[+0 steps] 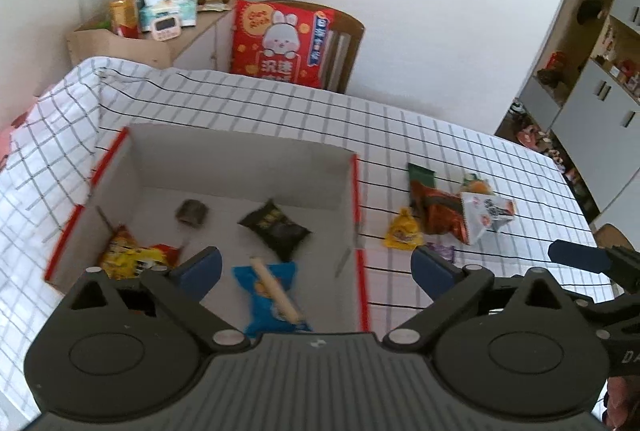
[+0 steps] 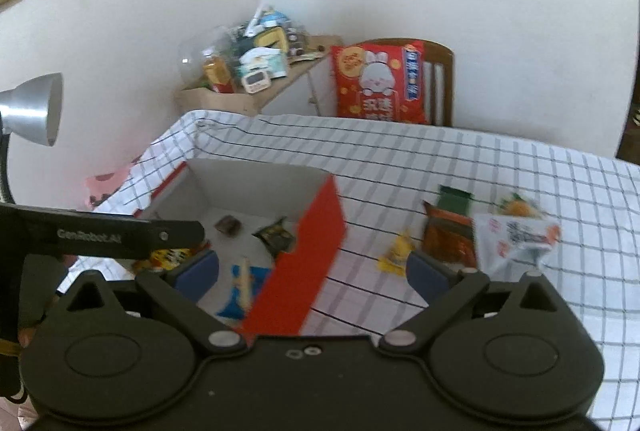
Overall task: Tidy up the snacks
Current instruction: 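Move both tools out of the box back over the remaining snacks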
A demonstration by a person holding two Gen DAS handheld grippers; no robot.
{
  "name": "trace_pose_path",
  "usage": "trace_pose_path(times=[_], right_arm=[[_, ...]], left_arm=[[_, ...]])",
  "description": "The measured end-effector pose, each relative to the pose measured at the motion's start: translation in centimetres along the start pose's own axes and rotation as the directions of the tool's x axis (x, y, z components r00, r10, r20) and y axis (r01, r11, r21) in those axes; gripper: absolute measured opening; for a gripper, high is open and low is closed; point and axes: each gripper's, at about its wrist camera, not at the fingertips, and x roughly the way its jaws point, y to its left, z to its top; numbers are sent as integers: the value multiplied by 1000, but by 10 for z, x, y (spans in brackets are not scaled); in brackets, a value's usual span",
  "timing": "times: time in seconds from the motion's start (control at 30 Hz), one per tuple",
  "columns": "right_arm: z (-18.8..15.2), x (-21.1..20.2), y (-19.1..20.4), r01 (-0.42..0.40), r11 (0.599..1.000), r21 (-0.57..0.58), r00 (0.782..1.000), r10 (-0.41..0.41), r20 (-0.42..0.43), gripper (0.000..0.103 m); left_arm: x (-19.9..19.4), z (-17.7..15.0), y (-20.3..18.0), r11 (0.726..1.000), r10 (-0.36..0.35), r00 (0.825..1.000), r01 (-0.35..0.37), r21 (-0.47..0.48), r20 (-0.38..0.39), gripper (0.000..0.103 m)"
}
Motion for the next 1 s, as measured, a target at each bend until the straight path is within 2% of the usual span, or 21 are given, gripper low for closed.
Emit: trace_pose_path(times=[0.2, 0.5, 0.9, 1.0], right_arm=[[-9, -13, -49, 68, 997, 33, 998, -68, -12, 100], [-12, -24, -110, 140, 989, 49, 990, -139, -16, 100], [0, 0, -184, 178, 976, 127, 984, -172, -56, 99], [4, 11, -196, 172, 977, 127, 984, -165, -65, 99]], left_arm=[[14, -3, -37, 1000, -23, 1000, 24, 4, -16, 101], [41, -7, -94, 999, -12, 1000, 13, 32, -27, 101], [88, 0, -134, 994, 91, 995, -89, 55, -27, 101], [105, -1, -141, 992, 106, 993, -102, 79, -49, 101]])
